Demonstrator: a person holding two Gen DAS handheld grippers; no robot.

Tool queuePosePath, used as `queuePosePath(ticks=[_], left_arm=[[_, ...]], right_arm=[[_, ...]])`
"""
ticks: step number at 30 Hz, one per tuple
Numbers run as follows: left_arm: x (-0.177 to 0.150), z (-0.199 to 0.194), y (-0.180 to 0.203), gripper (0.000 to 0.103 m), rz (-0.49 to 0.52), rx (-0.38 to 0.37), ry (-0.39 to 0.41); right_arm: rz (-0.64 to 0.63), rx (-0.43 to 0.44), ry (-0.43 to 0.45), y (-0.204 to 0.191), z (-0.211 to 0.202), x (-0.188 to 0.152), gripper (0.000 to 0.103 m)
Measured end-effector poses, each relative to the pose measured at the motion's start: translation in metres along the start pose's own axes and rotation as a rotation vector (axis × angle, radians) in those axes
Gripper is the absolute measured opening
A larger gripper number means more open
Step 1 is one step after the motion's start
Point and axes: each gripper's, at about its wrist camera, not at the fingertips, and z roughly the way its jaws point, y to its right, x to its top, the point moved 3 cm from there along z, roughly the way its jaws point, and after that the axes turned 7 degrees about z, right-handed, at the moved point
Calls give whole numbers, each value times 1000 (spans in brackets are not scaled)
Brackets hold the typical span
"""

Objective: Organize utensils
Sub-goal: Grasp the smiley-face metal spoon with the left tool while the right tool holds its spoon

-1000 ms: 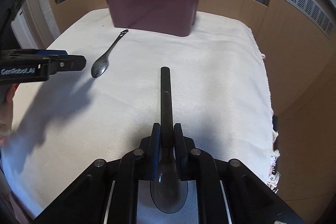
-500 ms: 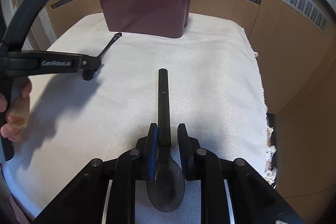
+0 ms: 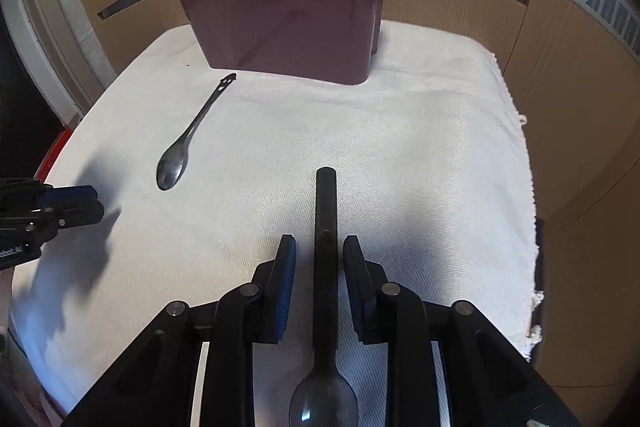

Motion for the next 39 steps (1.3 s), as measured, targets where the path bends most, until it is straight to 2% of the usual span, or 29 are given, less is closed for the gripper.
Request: queuePosePath(ticks=[1, 2, 5, 10, 12, 14, 15, 16, 22, 27, 29, 32, 34, 39], left_arm=[[8, 2, 2, 26, -12, -13, -4], [13, 3, 2, 28, -18, -27, -7], [39, 17, 13, 35, -20, -66, -24], [74, 48, 22, 39, -32, -22, -81], [79, 57, 23, 38, -31, -10, -83], [78, 59, 25, 31, 3, 36, -56], [76, 59, 27, 22, 27, 52, -53], [71, 57, 29, 20, 54, 56, -52], [14, 29, 33, 20, 148, 40, -104], [-14, 13, 27, 22, 133, -4, -159], [-11, 12, 20, 22, 89, -21, -167], [7, 18, 12, 22, 36, -7, -165], [19, 23, 11, 22, 33, -24, -180], [44, 47, 24, 22, 73, 16, -214]], right_arm=[[-1, -9, 1, -1, 1, 0, 22], [-9, -24, 3, -3, 1, 0, 12], [-23, -41, 6, -4, -1, -3, 11], [8, -8, 6, 5, -6, -12, 11], [16, -2, 12, 7, -7, -14, 11], [18, 3, 17, 8, -8, -16, 11], [18, 2, 19, 7, -8, -16, 12], [17, 3, 18, 7, -8, -16, 12], [10, 19, 9, 7, -6, -12, 12], [-38, -24, -2, -2, -3, -7, 12], [-47, -30, -2, -5, -4, -7, 12], [-21, 17, -5, -5, -7, -8, 12], [-15, 31, 11, -6, -14, -10, 12], [-9, 40, 51, -3, -27, -12, 12]])
